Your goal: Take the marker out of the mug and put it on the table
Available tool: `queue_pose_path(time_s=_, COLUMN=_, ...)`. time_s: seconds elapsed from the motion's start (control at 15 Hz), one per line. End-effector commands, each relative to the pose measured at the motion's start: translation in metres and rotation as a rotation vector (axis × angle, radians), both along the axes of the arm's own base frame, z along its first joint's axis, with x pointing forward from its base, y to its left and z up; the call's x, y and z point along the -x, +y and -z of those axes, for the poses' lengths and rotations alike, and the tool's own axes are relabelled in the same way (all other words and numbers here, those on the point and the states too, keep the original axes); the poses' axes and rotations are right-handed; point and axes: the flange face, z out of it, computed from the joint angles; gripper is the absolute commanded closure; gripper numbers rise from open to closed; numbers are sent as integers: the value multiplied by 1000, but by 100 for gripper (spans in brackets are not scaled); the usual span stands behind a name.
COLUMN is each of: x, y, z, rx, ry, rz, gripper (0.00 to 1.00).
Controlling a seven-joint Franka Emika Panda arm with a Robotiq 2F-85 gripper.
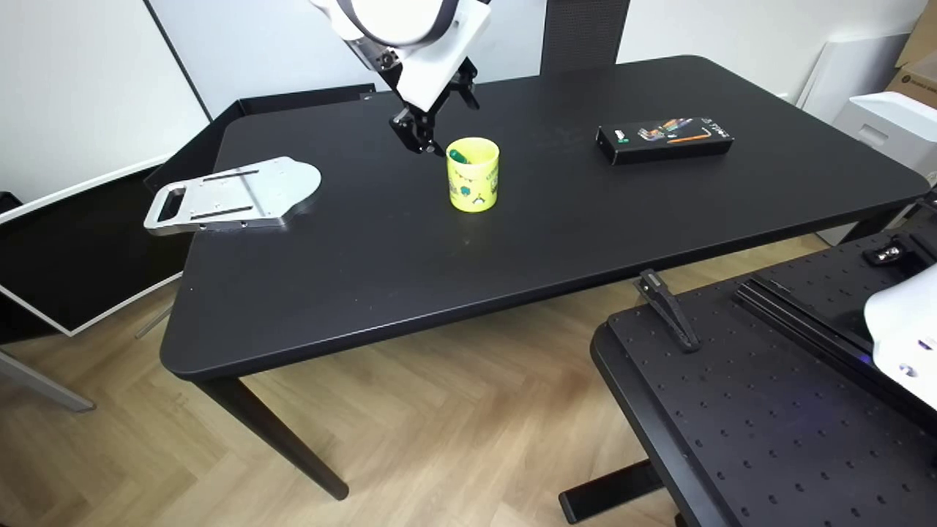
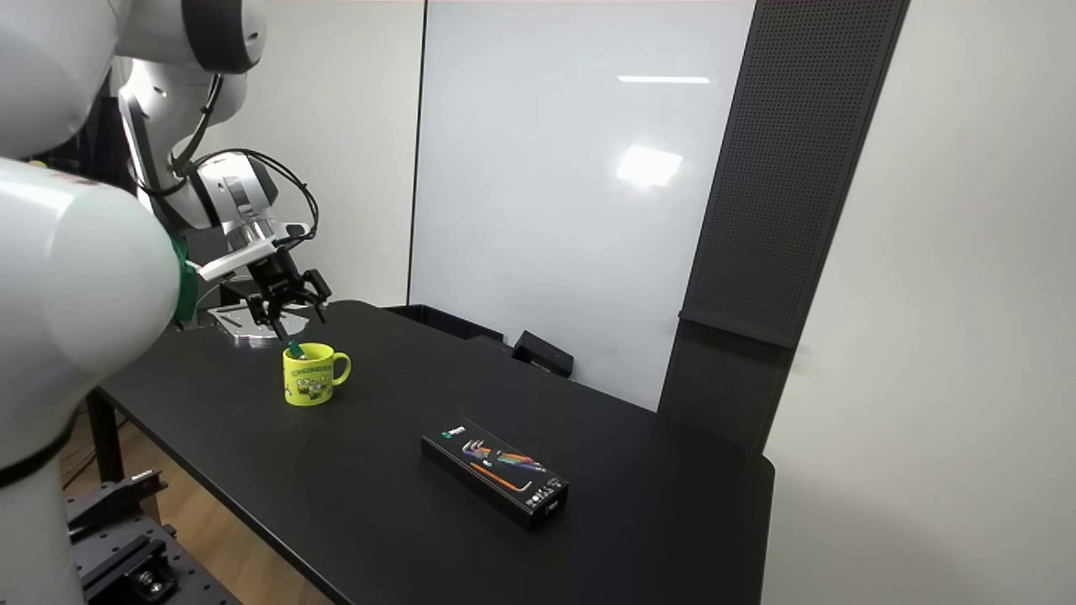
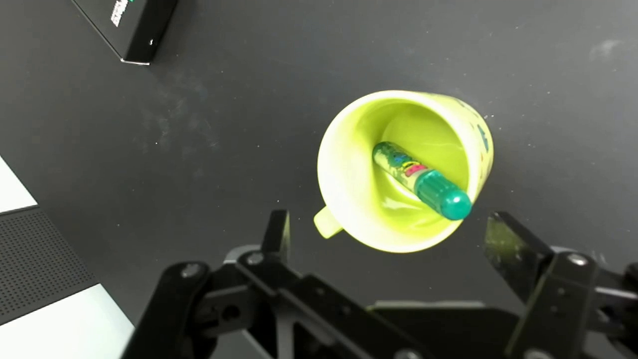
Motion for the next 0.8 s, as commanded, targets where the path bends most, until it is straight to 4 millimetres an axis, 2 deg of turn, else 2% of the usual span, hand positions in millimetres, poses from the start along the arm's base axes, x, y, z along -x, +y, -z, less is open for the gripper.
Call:
queue_pose_path(time_s=0.0, x=1, y=-2, z=0, rx=-1, ry=-9, rz=43, gripper=0)
queue_pose_path(time_s=0.73, x=8, y=-5, z=3, rx=-8, ry=19, rz=59, gripper=0)
